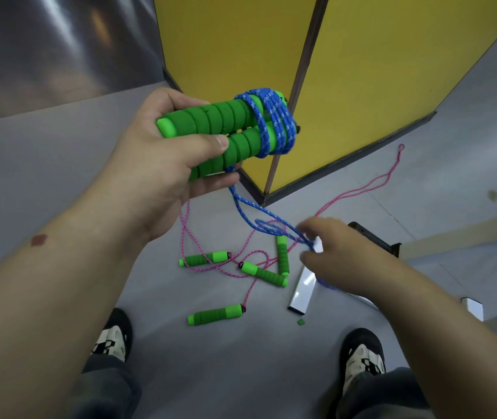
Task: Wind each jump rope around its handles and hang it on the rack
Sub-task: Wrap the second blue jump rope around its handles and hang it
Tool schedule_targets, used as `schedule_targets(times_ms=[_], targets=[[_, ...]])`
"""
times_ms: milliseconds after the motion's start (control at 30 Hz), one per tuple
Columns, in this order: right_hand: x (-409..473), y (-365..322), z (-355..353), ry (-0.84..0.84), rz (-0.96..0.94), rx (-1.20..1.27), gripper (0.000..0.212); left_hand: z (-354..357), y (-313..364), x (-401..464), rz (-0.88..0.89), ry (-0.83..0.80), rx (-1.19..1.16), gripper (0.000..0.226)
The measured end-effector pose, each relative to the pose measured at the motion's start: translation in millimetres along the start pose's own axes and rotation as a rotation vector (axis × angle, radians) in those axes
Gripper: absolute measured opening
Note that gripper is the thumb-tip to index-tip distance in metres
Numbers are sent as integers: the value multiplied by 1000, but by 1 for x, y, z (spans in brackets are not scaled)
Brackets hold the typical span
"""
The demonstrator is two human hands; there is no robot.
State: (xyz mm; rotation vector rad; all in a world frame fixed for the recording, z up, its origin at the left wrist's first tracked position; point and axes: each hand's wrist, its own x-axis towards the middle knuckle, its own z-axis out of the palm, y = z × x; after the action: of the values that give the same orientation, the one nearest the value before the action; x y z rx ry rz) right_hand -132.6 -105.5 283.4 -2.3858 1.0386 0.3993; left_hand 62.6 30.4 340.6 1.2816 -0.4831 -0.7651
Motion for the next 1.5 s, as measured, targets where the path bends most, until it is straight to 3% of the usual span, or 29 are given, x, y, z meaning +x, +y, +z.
schedule_targets(times_ms=[100, 167, 300, 400, 467, 567, 700, 833, 1000, 1167, 1267, 1333, 1367, 1433, 1500], targets=[[-4, -9, -4, 124, -150, 427, 63, 7, 3, -6, -124, -122, -95, 36], [-7, -19, -2, 65, -271, 728, 70, 13, 3, -11, -210, -218, -163, 44], [-15, -34, 3, -113, -415, 930, 46, 24, 2, -18, -302, -311, -277, 46], [-22, -39, -2, -160, -393, 1037, 17, 21, 0, -12, -270, -220, -241, 35], [-23, -37, -4, -60, -338, 926, 19, 13, -4, -5, -191, -141, -83, 31], [-24, -36, -10, 125, -422, 590, 19, 5, -10, -1, -92, -127, 179, 32], [-25, -28, -22, 219, -507, 423, 19, 6, -15, -3, -58, -306, 469, 32], [-23, -15, -30, 264, -454, 352, 12, 3, -13, -3, -172, -439, 561, 37], [-23, -13, -34, 271, -410, 647, 21, -5, -1, -2, -342, -533, 452, 33], [-24, -18, -36, 54, -406, 910, 23, -11, 2, -4, -447, -653, 202, 41], [-19, -7, -30, -121, -291, 1004, 24, -11, -1, -4, -500, -723, -103, 43], [-14, 2, -21, -57, -251, 860, 31, -6, -4, -3, -510, -652, -269, 43], [-14, -2, -19, -65, -274, 835, 21, -2, -5, -3, -508, -574, -320, 37], [-12, -13, -16, -76, -254, 925, 27, 10, -5, -6, -500, -418, -362, 32], [-17, -25, -15, -55, -228, 835, 30, 20, -8, -8, -457, -275, -361, 35]])
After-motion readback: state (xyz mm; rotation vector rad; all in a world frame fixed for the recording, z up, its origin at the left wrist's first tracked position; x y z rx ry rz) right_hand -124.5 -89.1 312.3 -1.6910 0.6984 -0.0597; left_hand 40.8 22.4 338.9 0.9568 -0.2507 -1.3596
